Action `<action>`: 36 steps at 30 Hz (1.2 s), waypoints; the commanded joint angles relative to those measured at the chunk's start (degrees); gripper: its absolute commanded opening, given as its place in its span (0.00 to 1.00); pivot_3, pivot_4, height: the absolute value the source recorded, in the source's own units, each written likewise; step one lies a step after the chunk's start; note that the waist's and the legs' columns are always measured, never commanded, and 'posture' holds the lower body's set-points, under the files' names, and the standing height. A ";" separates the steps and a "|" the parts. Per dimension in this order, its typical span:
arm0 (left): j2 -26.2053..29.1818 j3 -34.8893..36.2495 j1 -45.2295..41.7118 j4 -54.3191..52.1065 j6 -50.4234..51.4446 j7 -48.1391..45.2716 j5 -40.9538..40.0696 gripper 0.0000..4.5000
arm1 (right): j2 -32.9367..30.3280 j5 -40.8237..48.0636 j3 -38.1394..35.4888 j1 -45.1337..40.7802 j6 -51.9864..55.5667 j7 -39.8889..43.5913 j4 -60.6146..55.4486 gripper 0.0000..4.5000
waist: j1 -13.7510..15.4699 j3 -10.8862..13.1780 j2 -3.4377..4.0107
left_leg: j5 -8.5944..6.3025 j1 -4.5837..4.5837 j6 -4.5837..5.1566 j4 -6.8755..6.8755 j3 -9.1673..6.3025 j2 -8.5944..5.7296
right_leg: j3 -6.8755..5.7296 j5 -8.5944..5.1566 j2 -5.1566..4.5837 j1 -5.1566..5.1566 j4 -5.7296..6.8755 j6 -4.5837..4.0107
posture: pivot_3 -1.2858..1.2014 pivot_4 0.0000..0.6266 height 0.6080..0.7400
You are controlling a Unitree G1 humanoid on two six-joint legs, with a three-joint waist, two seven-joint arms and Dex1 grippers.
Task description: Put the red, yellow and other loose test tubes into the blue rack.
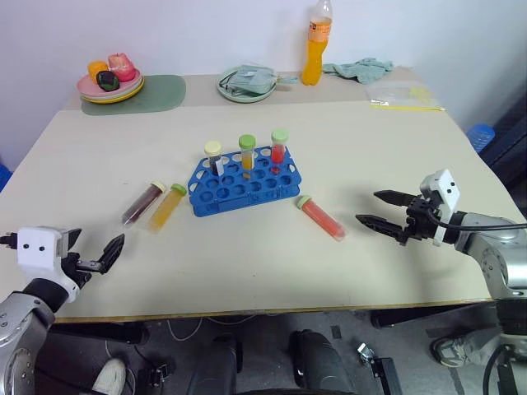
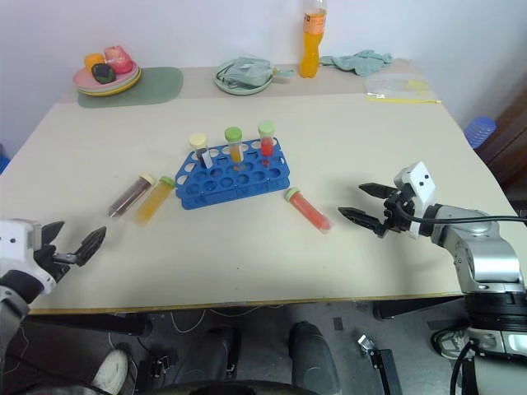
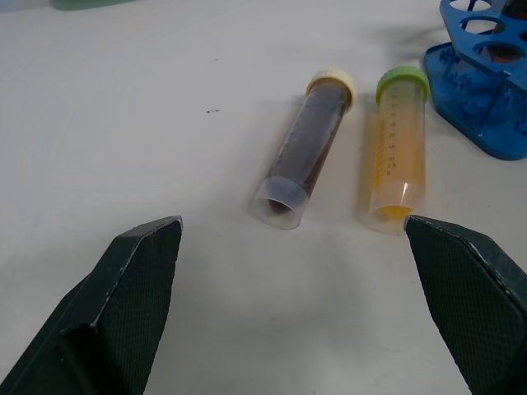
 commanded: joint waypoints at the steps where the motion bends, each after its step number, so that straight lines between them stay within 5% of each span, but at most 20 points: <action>1: -0.71 0.19 0.54 -2.34 -0.67 0.83 0.06 0.99 | -0.73 -0.81 0.02 -1.28 -0.88 -0.12 -0.72 1.00 | 0.00 0.00 0.00 | 0.00 0.00 0.00 0.00 0.00 0.00 | 0.00 0.00 0.00 0.00 0.00 0.00 | 0.52 0.24 1.00; 10: -2.81 -9.31 0.72 -9.86 -1.79 -0.35 0.64 0.99 | 0.29 0.62 3.55 -8.81 12.38 -5.69 -7.94 1.00 | 0.03 0.00 0.01 | 0.00 -0.01 0.00 0.00 0.00 -0.01 | 0.01 0.00 -0.02 -0.01 0.00 0.00 | 0.52 0.24 1.00; 14: -3.89 -22.40 -2.83 -13.67 -1.22 -1.76 1.52 0.99 | -1.28 -0.48 11.62 -16.21 30.41 -9.50 -14.43 1.00 | 0.05 0.01 0.03 | 0.00 -0.02 -0.01 0.01 -0.02 -0.01 | 0.00 0.00 -0.02 -0.02 0.01 -0.01 | 0.52 0.24 1.00; 23: -8.24 -41.31 -9.47 -10.60 -4.12 -1.47 8.89 0.99 | 7.44 -1.86 20.50 -36.29 65.02 -22.83 -9.62 1.00 | 0.06 0.00 0.04 | 0.00 -0.29 0.00 -0.01 -0.02 -0.04 | 0.01 0.01 -0.03 -0.36 0.10 -0.03 | 0.52 0.24 1.00; 34: -8.49 -44.97 -11.94 -6.44 -8.09 -4.91 11.06 0.99 | 13.12 0.70 33.02 -48.39 66.61 -27.42 6.85 1.00 | -0.22 0.00 0.05 | 0.00 -0.34 0.01 -0.03 0.01 -0.05 | 0.01 0.11 -0.01 -0.49 0.19 0.13 | 0.52 0.24 1.00; 36: -8.63 -45.03 -11.64 -6.59 -8.39 -4.82 11.28 1.00 | 14.26 1.18 34.33 -49.00 66.61 -27.52 8.53 0.89 | -0.21 0.00 0.05 | 0.00 -0.34 0.01 -0.02 0.01 -0.05 | 0.01 0.12 0.00 -0.50 0.20 0.16 | 0.52 0.24 1.00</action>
